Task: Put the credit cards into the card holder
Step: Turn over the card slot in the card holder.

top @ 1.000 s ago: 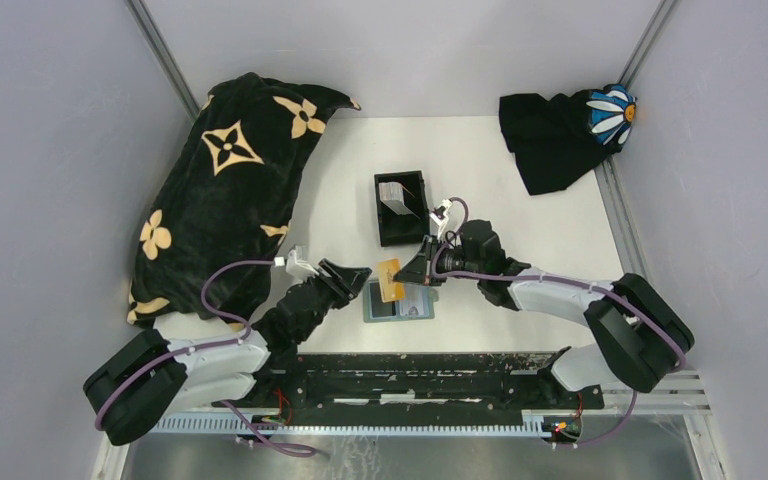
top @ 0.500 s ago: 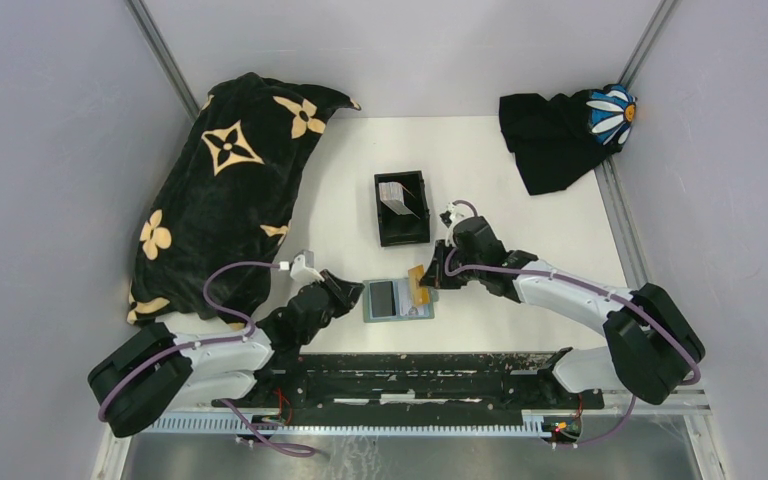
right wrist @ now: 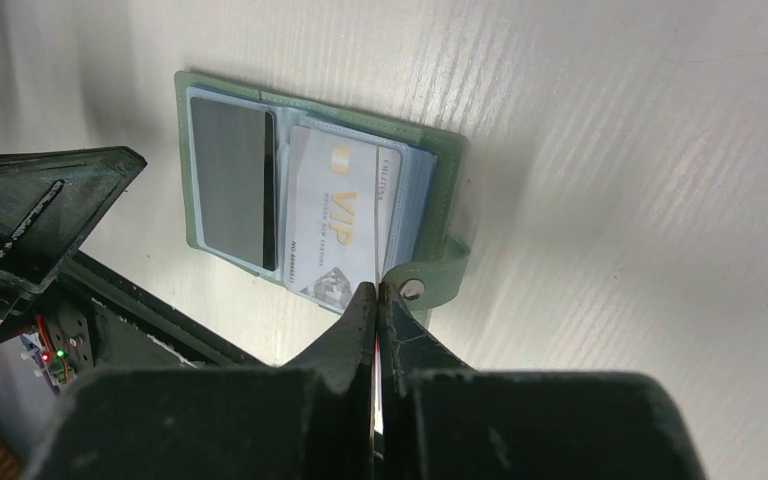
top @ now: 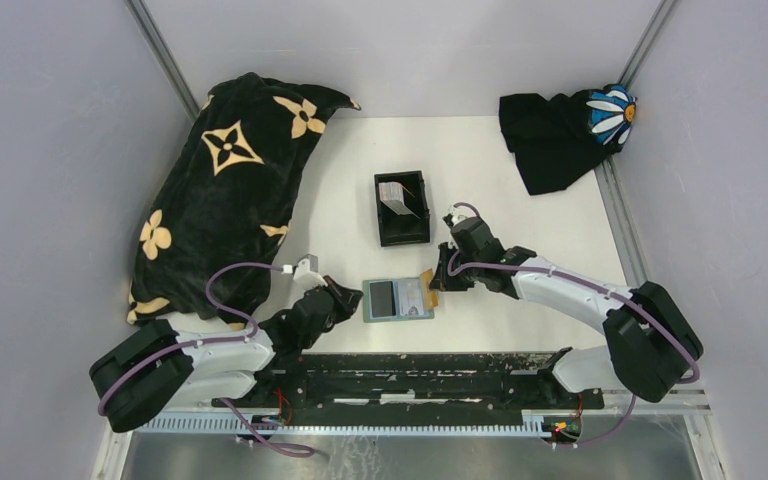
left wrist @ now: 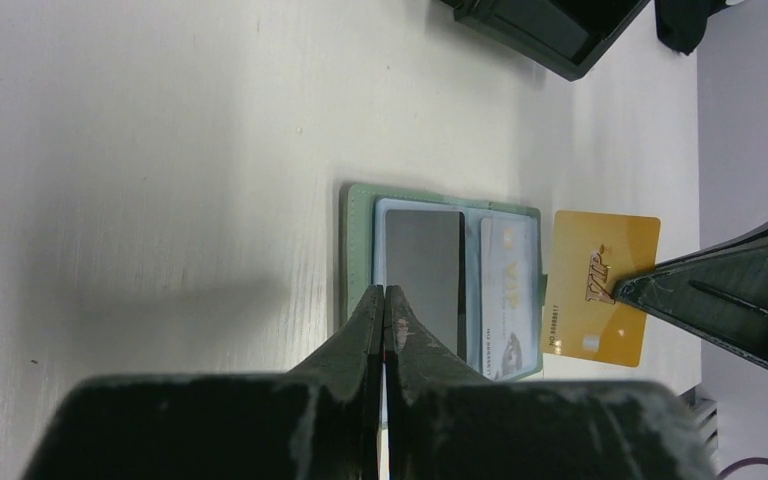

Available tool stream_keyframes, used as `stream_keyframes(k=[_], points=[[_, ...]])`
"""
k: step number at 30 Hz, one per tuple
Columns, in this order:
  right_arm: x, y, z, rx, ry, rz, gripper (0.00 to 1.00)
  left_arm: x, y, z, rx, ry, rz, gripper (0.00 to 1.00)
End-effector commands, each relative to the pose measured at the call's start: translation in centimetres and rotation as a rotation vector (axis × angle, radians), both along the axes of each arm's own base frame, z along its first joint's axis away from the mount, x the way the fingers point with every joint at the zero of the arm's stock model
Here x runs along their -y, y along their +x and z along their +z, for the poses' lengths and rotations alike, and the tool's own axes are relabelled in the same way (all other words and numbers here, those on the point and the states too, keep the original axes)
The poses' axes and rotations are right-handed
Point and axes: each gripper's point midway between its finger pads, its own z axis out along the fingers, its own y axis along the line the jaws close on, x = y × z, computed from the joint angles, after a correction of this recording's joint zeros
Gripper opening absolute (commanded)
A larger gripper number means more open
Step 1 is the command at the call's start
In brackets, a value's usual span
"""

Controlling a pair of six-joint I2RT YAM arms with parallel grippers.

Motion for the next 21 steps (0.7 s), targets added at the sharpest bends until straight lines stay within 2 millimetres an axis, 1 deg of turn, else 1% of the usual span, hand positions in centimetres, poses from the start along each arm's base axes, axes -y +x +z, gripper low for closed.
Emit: stream_keyframes(k=[1,15,21], points=[[-0.5,1.5,1.3,0.050,-0.006,-0.006,0.01,-0.4,0.6,0.4,0.034,0.044,0.028,0.03],[-0.8,1.5,0.5,0.024,-0.006,-0.008,0.01,-0.4,0.2,-0.7,0.007,0.065,0.027,0.03],[-0.9,1.5,0.6,0.020,0.006,-0.015,0.01,-0.4,0.0,-1.2,-0.005,0.074,0.026,0.03]])
